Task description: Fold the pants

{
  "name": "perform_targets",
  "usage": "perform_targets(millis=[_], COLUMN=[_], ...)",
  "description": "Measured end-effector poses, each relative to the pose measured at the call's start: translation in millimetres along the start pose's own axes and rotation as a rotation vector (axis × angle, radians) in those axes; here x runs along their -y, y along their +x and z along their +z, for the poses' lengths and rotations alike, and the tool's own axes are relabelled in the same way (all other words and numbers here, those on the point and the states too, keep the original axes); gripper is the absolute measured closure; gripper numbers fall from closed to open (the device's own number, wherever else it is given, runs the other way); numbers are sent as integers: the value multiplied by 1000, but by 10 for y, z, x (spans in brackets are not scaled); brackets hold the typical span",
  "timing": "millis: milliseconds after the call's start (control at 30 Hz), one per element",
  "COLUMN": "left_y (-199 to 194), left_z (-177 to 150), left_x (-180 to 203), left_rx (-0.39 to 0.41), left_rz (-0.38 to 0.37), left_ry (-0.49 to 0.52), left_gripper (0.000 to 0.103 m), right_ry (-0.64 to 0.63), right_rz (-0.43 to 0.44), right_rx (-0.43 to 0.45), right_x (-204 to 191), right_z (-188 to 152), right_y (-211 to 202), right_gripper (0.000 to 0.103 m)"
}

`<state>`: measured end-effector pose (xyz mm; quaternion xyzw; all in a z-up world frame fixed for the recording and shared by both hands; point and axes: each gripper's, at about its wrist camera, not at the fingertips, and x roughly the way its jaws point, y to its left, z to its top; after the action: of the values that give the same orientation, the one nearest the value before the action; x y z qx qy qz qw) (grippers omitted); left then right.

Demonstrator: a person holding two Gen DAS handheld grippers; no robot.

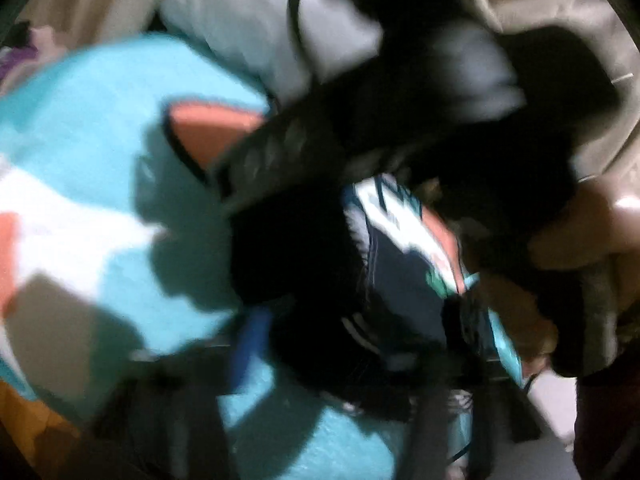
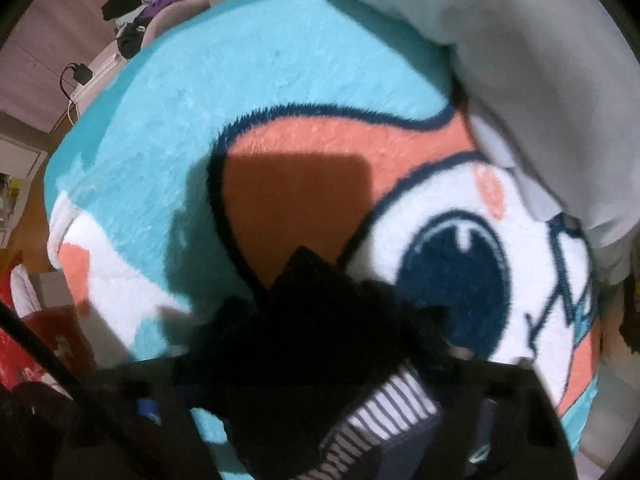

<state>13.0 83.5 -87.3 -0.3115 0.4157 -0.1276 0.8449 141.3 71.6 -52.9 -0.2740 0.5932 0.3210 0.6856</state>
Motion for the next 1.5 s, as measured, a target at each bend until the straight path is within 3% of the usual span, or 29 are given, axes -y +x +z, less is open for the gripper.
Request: perform_targets(millis=[67,167,533,933,1500], left_y=[18,-37,-252,-250,47], left_z=[-14,-24,-267,-223,-331], left_x=[-12,26,483,662,1245], left_rx=[-4,-2,63,61,37], left_rz=[-10,-15,45,83,72], left_ry=[-8,-2,143,230,400], left_gripper=[78,80,80,80,80], right_ry=[6,21,123,234,413], right_rz=[-5,-1,106,218,314], right_rx=[30,85,293,422,563], right_x=[60,108,425,525,1159], right_z=[-98,-255,-877,-993,-1745], right_y=[-79,-171,-669,-710,-825], right_gripper=[58,63,63,63,63])
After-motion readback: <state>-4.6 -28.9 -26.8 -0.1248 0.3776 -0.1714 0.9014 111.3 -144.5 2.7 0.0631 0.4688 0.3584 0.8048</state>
